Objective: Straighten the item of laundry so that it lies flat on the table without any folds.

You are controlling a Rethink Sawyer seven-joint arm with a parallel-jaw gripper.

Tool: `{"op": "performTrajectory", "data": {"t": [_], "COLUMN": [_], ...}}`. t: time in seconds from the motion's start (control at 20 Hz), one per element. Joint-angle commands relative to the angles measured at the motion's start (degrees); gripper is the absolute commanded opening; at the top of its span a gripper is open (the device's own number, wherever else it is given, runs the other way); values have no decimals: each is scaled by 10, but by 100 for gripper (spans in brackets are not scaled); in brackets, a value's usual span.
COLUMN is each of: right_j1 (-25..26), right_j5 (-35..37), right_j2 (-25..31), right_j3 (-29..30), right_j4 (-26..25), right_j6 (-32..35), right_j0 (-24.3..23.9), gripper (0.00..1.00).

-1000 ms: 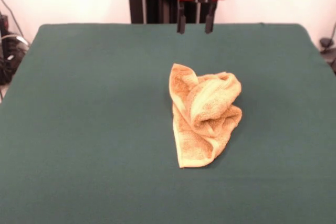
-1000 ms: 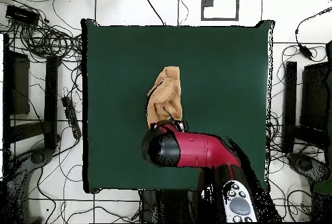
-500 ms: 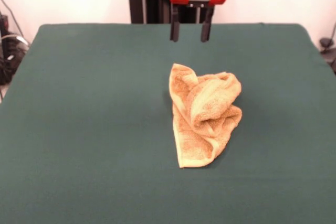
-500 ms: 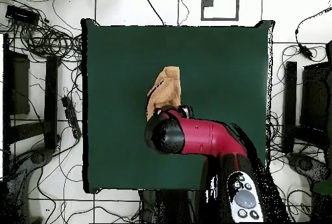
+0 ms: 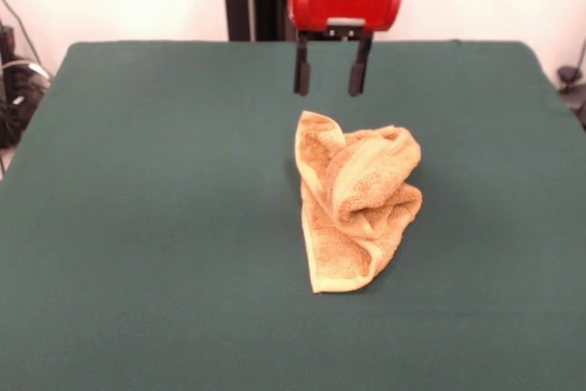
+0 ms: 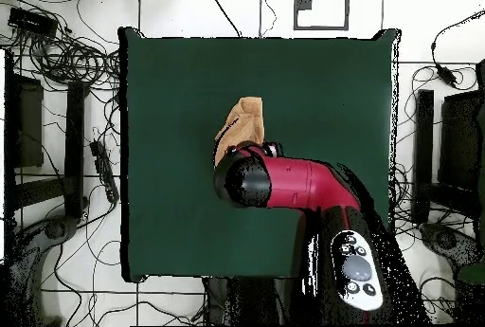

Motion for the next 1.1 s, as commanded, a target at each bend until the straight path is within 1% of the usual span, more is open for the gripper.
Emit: {"op": "performTrajectory", "data": {"t": [0.05,0.55,0.85,0.95,1.1], "right_j1": [47,87,108,108,114], "right_j5": [27,0,-23,-19,-27], "right_j2": [38,8,-27,-35,-32], "right_j3": [-22,-30,-49,-55,-49], "right_j4": [2,-25,-49,-55,-63], "right_j6": [58,58,61,57,52], "right_j0": [14,22,35,36,22], "gripper": [100,100,100,100,100]}}
